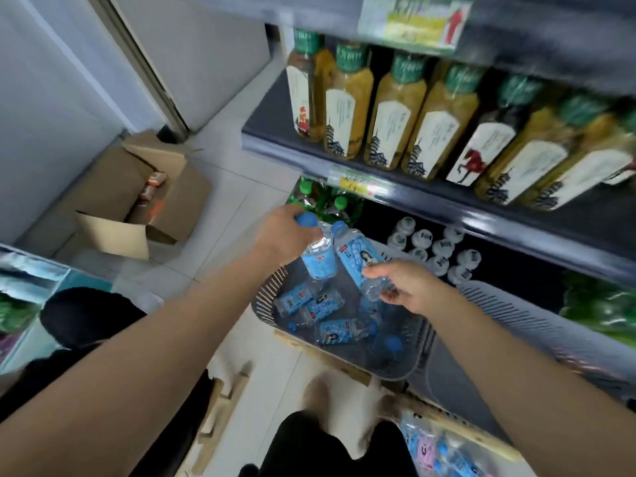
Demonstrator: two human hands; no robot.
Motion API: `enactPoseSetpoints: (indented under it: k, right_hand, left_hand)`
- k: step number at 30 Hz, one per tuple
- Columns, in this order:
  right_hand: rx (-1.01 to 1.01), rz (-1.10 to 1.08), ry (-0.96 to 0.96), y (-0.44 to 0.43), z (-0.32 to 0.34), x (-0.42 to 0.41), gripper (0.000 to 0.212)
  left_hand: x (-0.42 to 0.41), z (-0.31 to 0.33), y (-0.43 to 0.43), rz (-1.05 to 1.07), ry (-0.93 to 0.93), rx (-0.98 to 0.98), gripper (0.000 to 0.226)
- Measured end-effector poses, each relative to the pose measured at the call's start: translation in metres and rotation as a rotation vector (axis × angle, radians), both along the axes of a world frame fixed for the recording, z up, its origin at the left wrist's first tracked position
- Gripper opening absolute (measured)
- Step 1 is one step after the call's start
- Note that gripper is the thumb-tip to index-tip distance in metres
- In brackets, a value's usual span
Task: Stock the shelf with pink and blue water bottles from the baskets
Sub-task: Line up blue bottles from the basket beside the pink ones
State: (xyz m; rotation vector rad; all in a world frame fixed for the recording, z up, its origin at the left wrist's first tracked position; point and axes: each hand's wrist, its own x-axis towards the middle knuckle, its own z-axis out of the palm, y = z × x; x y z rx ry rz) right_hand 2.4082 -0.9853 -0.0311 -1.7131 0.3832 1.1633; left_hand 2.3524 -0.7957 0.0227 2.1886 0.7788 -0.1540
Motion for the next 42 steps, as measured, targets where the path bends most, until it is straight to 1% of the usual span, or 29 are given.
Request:
enactPoseSetpoints:
  k: [3, 6, 9, 10, 13, 15, 18, 21, 23, 26, 28, 30, 33, 35, 37, 40, 42]
  right_hand:
    - [0.088, 0.018, -0.081, -0.013, 0.045, -0.003, 0.014]
    - [0.218, 0.019, -0.141, -0.028, 0.087, -0.01, 0.025]
    - [0.352, -0.007, -0.203, -0.041, 0.13, -0.016, 0.022]
    - [0.397, -0.025, -0.226, -0.045, 0.144, -0.016, 0.024]
    - [0.53, -0.097, -0.319, -0.06, 0.187, -0.012, 0.044]
    - [0.616, -0.164, -0.384, -0.073, 0.214, -0.007, 0.051]
    - [0.693, -0.242, -0.499, -0.096, 0.253, 0.004, 0.068]
    - [0.722, -0.319, -0.6, -0.125, 0.285, 0.014, 0.071]
    - [0.726, -0.401, -0.666, -0.147, 0.302, 0.021, 0.067]
    - [0.719, -0.515, -0.76, -0.183, 0.319, 0.036, 0.046]
    - [0.683, -0.573, -0.805, -0.203, 0.326, 0.051, 0.037]
    - [0.644, -0.614, -0.812, -0.221, 0.328, 0.068, 0.035]
    - [0.543, -0.637, -0.818, -0.244, 0.326, 0.093, 0.045]
    - [0.427, -0.619, -0.856, -0.256, 0.323, 0.108, 0.053]
    - [0.36, -0.605, -0.885, -0.263, 0.319, 0.123, 0.061]
    - [0.251, -0.545, -0.936, -0.267, 0.313, 0.144, 0.067]
    - [0.188, -0.489, -0.952, -0.268, 0.308, 0.155, 0.067]
  left_hand:
    - [-0.003, 0.051, -0.004, -0.01, -0.101, -0.026, 0.015]
    - [-0.007, 0.098, -0.009, -0.052, -0.195, -0.048, 0.015]
    - [-0.007, 0.144, -0.015, -0.107, -0.305, -0.067, 0.017]
    - [-0.006, 0.16, -0.018, -0.126, -0.345, -0.068, 0.019]
    - [0.003, 0.204, -0.031, -0.163, -0.485, -0.081, 0.017]
    - [0.011, 0.23, -0.045, -0.191, -0.576, -0.121, 0.013]
    - [0.026, 0.266, -0.075, -0.29, -0.697, -0.172, 0.014]
    - [0.05, 0.295, -0.108, -0.362, -0.776, -0.197, 0.014]
    - [0.071, 0.309, -0.129, -0.375, -0.834, -0.154, 0.014]
    - [0.104, 0.324, -0.161, -0.391, -0.884, -0.186, 0.013]
    - [0.126, 0.327, -0.18, -0.406, -0.875, -0.183, 0.009]
    - [0.147, 0.326, -0.196, -0.427, -0.84, -0.199, 0.006]
    - [0.175, 0.32, -0.215, -0.47, -0.751, -0.204, 0.015]
    - [0.189, 0.321, -0.225, -0.493, -0.718, -0.203, 0.011]
    - [0.201, 0.324, -0.235, -0.519, -0.713, -0.171, 0.008]
    - [0.215, 0.331, -0.246, -0.601, -0.676, -0.088, 0.016]
    - [0.222, 0.333, -0.253, -0.651, -0.635, -0.1, 0.022]
